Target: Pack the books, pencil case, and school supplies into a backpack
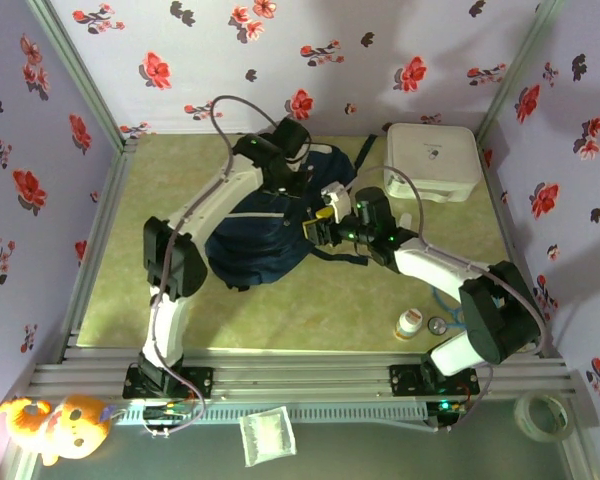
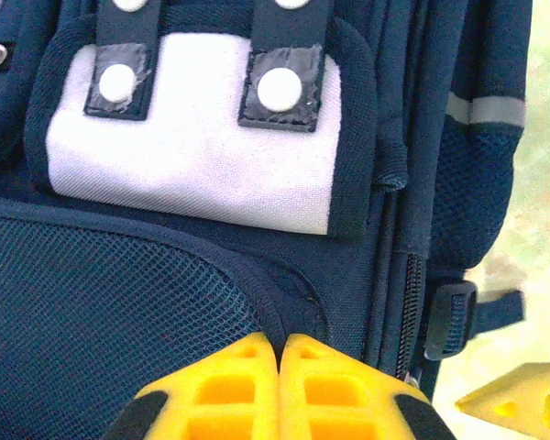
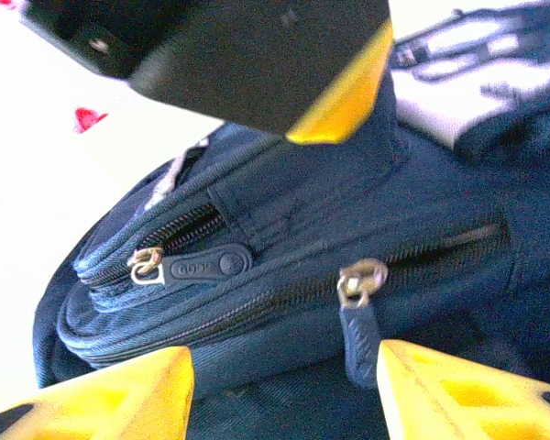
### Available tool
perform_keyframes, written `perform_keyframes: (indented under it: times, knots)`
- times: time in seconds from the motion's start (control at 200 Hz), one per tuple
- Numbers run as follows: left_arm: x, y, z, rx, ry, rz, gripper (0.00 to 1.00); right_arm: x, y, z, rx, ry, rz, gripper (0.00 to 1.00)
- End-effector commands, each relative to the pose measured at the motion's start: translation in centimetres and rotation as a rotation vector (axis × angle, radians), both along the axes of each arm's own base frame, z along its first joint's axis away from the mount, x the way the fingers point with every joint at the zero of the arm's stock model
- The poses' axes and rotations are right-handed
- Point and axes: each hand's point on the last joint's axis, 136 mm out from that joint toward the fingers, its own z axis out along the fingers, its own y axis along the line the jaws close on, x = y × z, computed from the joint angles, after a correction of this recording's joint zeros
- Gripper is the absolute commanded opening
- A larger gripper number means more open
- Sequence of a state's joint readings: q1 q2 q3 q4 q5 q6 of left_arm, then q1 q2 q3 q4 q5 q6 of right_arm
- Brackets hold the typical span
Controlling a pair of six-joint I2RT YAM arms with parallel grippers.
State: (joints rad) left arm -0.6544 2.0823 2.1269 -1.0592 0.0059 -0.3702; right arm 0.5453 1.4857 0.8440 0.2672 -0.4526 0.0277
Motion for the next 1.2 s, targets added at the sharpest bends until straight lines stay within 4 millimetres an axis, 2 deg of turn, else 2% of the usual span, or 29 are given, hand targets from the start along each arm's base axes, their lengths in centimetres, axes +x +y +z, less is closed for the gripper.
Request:
perform_keyframes:
  times: [0.0,0.175,0.3,0.475,0.64,0.8,0.88,1.04,1.195]
  knots:
    - [-0.6,-1.7,4.9,-0.206,-0.042,-0.029,0.0,-0.3,1.3,1.6,-0.074,-0.166,0.099,0.56]
    - [-0.3,-1.5,5.1,-0.233,-0.033,-0.016,0.0,-0.9,2.7,2.0,-0.108,-0.247,0.183,0.56]
    - [0.0,-1.7,5.1,-0.271,-0.014,0.0,0.0,-1.6,3.9,1.1,-0.148,-0.248,0.24,0.56]
    - [0.4,-2.2,5.2,-0.337,0.009,0.003,0.0,-0.7,4.7,0.7,-0.15,-0.281,0.226,0.55]
    - [0.2,-2.4,5.2,-0.357,0.03,-0.005,0.0,0.0,5.3,-0.3,-0.197,-0.304,0.238,0.56]
    - [0.0,-2.9,4.9,-0.379,0.056,-0.021,0.0,0.2,5.6,-0.4,-0.215,-0.335,0.251,0.56]
    - [0.1,-3.1,5.1,-0.396,0.059,-0.023,0.0,0.0,5.8,-0.8,-0.227,-0.323,0.272,0.49]
    - [0.6,-3.3,5.3,-0.406,0.052,-0.025,0.0,-0.9,5.8,-1.9,-0.256,-0.284,0.309,0.19]
    - [1.5,-3.1,4.6,-0.406,0.052,-0.011,0.0,-2.4,5.6,-1.6,-0.238,-0.254,0.344,0.07]
